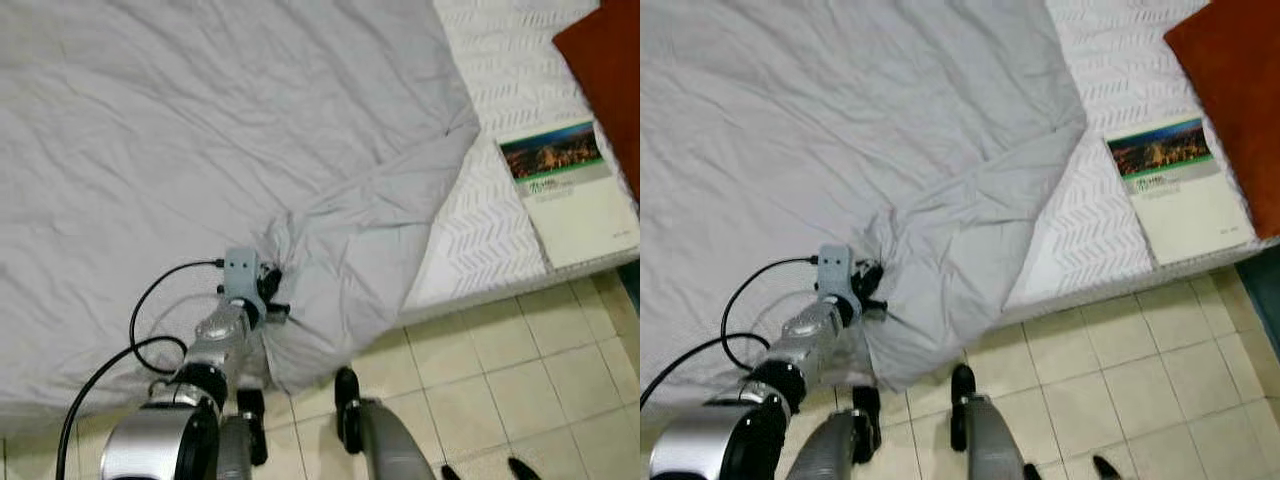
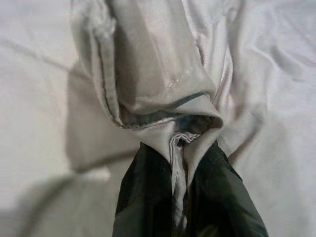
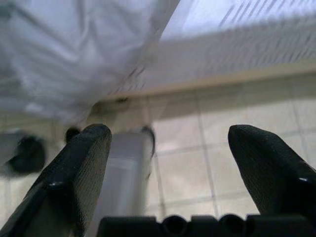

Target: Clean up the room

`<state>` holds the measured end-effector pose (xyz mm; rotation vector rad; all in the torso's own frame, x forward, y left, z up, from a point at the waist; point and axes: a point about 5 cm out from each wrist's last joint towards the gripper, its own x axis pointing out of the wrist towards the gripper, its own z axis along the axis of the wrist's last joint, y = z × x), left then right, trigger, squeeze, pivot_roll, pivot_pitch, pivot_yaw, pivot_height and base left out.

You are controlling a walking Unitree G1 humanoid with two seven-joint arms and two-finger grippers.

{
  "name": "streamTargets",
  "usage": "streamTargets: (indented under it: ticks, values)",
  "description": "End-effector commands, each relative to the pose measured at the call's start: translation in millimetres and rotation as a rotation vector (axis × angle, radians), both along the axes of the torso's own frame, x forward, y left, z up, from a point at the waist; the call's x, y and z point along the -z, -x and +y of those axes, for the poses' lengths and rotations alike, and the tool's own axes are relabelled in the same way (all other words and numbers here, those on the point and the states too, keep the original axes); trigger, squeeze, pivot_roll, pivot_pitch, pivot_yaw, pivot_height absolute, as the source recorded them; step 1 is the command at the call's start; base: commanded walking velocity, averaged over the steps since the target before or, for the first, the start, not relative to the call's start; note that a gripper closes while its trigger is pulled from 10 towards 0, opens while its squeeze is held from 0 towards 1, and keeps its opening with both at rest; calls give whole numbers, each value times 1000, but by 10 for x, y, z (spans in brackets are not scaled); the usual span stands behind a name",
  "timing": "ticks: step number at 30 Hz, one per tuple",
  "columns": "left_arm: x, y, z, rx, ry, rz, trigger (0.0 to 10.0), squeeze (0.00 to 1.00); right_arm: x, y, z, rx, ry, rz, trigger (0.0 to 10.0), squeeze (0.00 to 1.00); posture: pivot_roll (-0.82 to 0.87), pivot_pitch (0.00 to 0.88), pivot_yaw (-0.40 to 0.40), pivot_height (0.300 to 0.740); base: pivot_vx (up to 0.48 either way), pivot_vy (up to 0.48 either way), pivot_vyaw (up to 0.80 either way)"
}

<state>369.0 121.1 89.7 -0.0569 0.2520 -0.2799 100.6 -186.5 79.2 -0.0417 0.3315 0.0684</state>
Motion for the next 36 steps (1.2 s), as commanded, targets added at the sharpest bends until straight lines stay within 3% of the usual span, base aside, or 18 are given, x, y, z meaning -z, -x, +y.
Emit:
streamTargets:
  ticks: [1,3,4,6,7,8,9,10,11,13,19,36]
  values:
    - [156,94,-110,34,-29,51,0,0,129,11,-138,61,18,53,10000,0,-322,342,-13,740,0,0,0]
    - [146,92,-154,42,-27,47,0,0,121,-22,-164,71,24,42,10000,0,-322,342,-13,740,0,0,0]
    - [135,101,-278,90,-59,33,0,0,109,-113,-209,90,24,18,10000,0,-327,303,-9,740,0,0,0]
    - [144,112,-319,105,-75,33,0,0,145,-170,-232,94,22,16,10000,0,-332,279,2,740,0,0,0]
    - [133,114,-394,119,-87,30,0,0,146,-242,-263,99,26,0,10000,0,-340,225,0,740,0,0,0]
    - [101,115,-517,144,-106,14,9020,0,138,-330,-313,113,31,-24,10000,0,-341,207,12,740,0,0,0]
    - [101,115,-517,144,-106,14,9020,0,138,-330,-313,113,31,-24,10000,0,-341,207,12,740,0,0,0]
    - [84,116,-567,157,-115,4,10000,0,129,-349,-331,122,32,-33,10000,0,-341,207,12,740,0,0,0]
    - [51,127,-696,208,-153,-21,10000,0,130,-428,-375,139,36,-53,10000,0,-349,171,21,740,0,-251,0]
    - [30,135,-787,244,-184,-30,10000,0,121,-502,-386,146,36,-69,10000,0,-357,159,28,740,0,-366,0]
    - [-49,129,-941,275,-197,-48,10000,0,116,-658,-327,129,30,-94,10000,0,-365,145,50,740,0,-480,0]
    - [-26,294,-1347,355,-221,-54,10000,0,203,-690,-175,69,25,-65,10000,0,-356,140,58,740,0,-480,0]
